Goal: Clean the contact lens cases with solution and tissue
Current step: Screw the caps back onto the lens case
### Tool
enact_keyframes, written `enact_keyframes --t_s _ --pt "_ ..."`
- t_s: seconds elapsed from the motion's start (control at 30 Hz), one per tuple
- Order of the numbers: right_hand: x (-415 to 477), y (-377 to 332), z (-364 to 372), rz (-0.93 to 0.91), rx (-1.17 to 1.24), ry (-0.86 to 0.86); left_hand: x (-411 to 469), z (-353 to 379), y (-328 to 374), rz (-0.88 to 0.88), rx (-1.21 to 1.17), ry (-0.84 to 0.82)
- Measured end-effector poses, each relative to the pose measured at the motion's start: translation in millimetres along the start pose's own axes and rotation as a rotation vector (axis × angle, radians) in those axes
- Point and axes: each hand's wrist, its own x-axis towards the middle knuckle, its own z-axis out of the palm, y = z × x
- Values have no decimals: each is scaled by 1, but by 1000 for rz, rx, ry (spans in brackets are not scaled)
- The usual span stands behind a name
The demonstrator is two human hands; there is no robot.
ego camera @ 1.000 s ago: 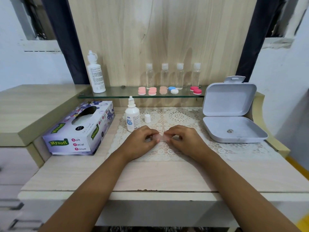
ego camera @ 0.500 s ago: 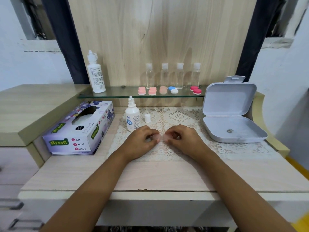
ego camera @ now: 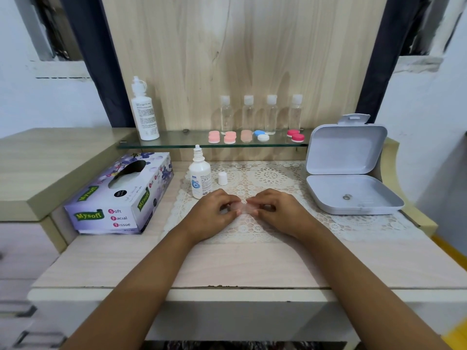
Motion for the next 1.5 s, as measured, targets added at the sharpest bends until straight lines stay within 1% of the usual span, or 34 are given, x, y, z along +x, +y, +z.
enact_keyframes --t_s 0.17,0.27,0.37,0.5,0.63,0.67,0.87,0.97,1.13,1.2,1.33,1.5 --pt "1 -4 2 41 -21 19 0 0 0 -2 10 -1" --pt "1 -4 2 26 5 42 0 -1 1 -3 6 -3" --pt "1 -1 1 21 9 30 -1 -1 1 -8 2 -1" --pt "1 1 2 -44 -57 27 -1 -1 1 -6 4 -4" --pt "-1 0 2 -187 -178 19 -1 -1 2 0 8 -7" --pt "-1 0 2 -189 -176 20 0 -1 2 0 8 -6" --pt "3 -2 3 -9 -124 53 0 0 2 -14 6 -7" --pt "3 -2 6 49 -86 68 0 -1 2 -14 3 -6" --pt "2 -3 4 32 -58 -13 -1 -1 3 -15 -7 -1" --pt "2 -2 2 29 -76 -7 -1 -1 3 -18 -2 -4" --pt "3 -2 4 94 -64 49 -1 -1 2 -15 9 -4" --pt "3 -2 6 24 -91 18 0 -2 4 -11 8 -5"
